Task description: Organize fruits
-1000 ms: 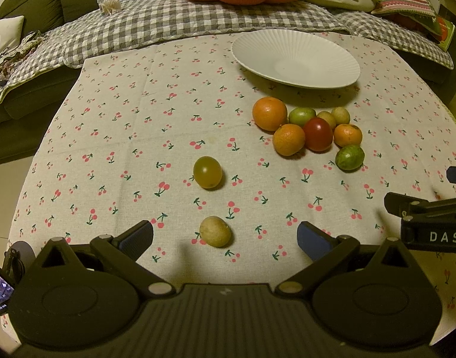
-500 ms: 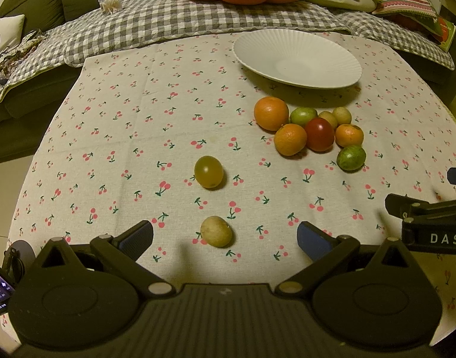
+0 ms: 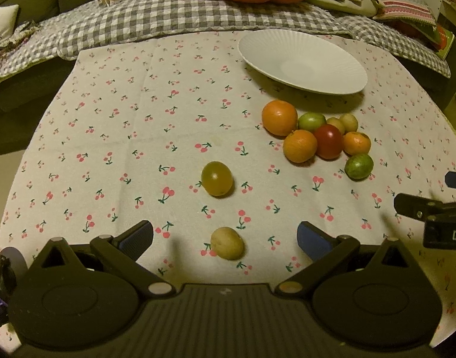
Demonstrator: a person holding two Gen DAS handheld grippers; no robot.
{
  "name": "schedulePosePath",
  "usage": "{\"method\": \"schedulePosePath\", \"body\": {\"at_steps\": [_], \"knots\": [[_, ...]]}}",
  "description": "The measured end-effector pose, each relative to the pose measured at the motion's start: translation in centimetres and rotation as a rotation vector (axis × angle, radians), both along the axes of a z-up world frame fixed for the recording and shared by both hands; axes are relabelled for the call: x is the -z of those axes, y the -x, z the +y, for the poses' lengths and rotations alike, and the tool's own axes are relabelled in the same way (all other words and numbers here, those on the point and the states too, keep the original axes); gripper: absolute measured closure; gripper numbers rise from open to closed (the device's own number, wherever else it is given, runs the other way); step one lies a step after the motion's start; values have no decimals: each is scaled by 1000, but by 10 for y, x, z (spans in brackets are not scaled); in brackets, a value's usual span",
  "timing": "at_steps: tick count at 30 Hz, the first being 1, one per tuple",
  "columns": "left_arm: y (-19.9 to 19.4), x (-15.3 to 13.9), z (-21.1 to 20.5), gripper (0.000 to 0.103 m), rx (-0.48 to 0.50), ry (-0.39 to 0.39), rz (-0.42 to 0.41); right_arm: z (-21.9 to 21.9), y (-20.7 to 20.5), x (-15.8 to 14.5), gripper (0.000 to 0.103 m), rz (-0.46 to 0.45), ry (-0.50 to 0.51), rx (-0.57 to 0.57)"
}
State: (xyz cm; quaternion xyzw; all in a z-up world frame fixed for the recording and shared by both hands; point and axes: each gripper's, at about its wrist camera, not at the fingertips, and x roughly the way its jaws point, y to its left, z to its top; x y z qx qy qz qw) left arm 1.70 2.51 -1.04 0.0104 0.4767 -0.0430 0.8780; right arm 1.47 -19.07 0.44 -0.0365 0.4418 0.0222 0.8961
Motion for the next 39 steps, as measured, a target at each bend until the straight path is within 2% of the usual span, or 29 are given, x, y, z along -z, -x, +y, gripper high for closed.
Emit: {"method": "schedulePosePath", "body": {"at_steps": [6,11,15,22,31,39], "knots": [[-7,6,15,5,-3,84,31,1,-5,1,0,2,-47,-46],[-12,11,20,28,0,130,17,2,-10,5,1,9,-89,-68],[-15,15,19,40,18,140,-15,5,-14,10,3,15,-111,-86],[-24,24,23,59,19,150,-64,11,-22,17,15,1,-129,-121],[-29,28,20,66,21,121,-119,18,-32,29,31,1,-109,-147],[-31,29,22,75,10,108,-133,21,-38,34,36,-20,-89,-158]]}}
